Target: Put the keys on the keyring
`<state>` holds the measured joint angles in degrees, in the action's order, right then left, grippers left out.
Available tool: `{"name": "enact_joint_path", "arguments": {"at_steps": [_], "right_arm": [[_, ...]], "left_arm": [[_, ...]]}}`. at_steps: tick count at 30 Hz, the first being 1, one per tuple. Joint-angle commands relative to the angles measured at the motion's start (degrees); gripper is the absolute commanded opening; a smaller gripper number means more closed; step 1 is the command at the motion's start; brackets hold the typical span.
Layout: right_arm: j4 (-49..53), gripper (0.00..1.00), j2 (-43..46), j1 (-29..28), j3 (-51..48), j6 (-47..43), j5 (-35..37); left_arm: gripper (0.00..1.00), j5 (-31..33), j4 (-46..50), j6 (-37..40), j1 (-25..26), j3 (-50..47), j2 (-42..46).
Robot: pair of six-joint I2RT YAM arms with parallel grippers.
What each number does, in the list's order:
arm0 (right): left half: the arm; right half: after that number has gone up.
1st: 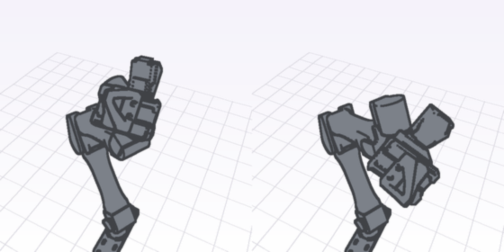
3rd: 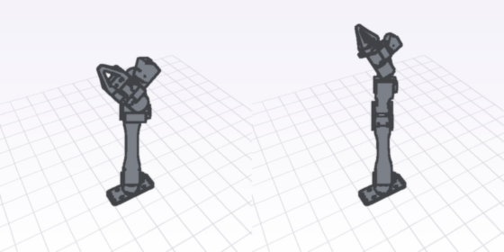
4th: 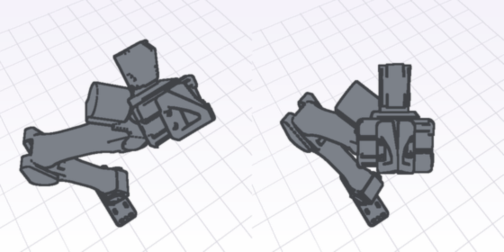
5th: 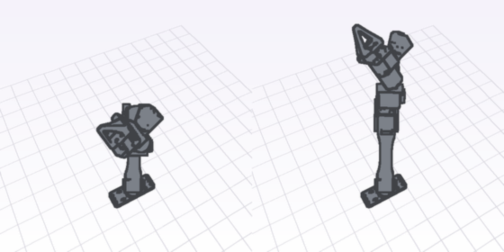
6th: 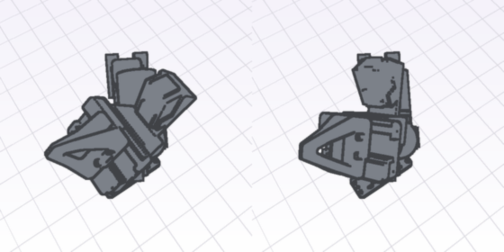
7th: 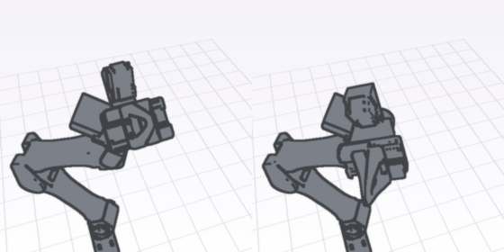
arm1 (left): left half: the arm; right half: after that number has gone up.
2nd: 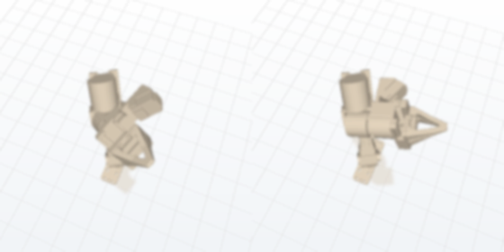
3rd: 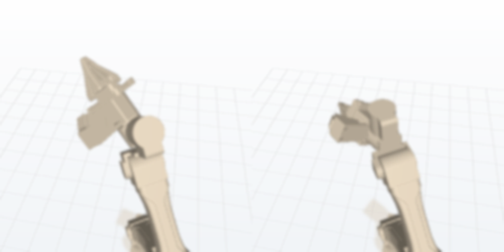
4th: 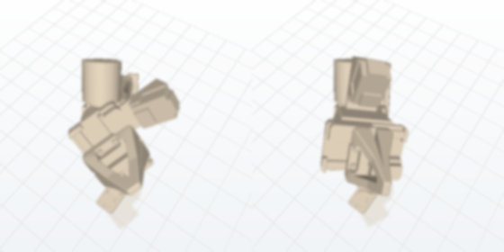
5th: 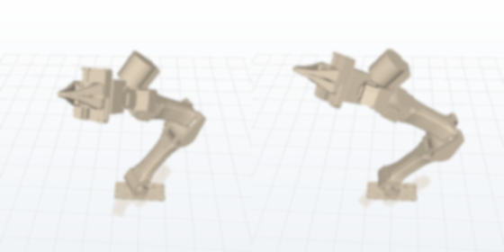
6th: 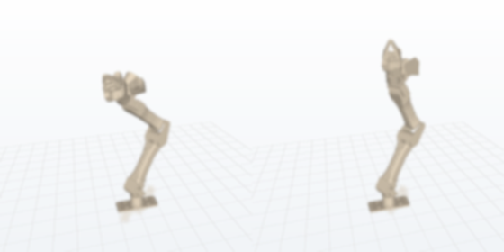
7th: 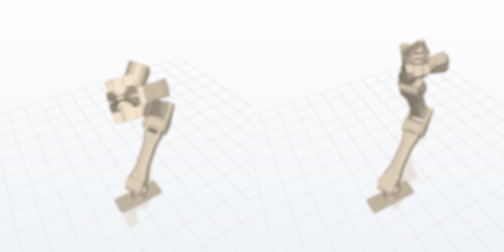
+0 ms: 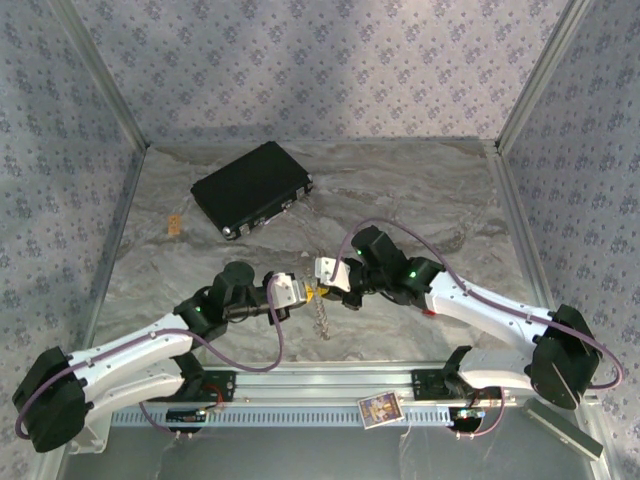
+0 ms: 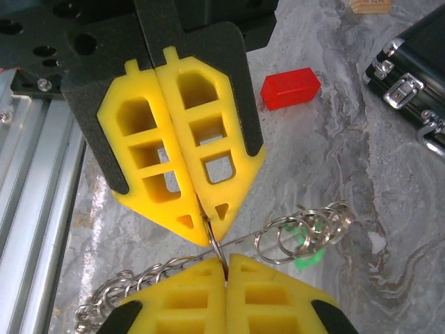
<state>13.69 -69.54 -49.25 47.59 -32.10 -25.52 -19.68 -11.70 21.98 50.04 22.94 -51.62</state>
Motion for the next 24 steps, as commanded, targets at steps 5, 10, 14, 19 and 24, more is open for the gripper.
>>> {"name": "enact_joint_path", "arguments": {"at_steps": [5,10,14,19,24], "right_arm": [[-0.3,0.00,-0.5,-0.5,0.8,0.2,-2.5],[-1.0,0.00,-0.2,-0.8,0.9,0.4,-2.4],[-1.2,0.00,-0.3,-1.0,0.9,0.4,-2.4],[-1.1,0.00,-0.2,-1.0,0.8,0.4,-1.8],[-2.2,0.19,2.1,0.2,-0.1,2.1,-0.3]], "left_arm": [[0.07,-0.1,-4.5,-1.9,0.5,-0.4,-0.7],[0.15,0.3,-4.9,-2.6,0.5,-0.4,-1.6],[0.15,0.2,-5.5,-2.8,0.5,-0.4,-2.2],[0.04,0.3,-5.3,-2.4,0.5,-0.4,-1.8],[0.00,2.6,-4.7,-2.5,0.5,-0.1,0.3]]}}
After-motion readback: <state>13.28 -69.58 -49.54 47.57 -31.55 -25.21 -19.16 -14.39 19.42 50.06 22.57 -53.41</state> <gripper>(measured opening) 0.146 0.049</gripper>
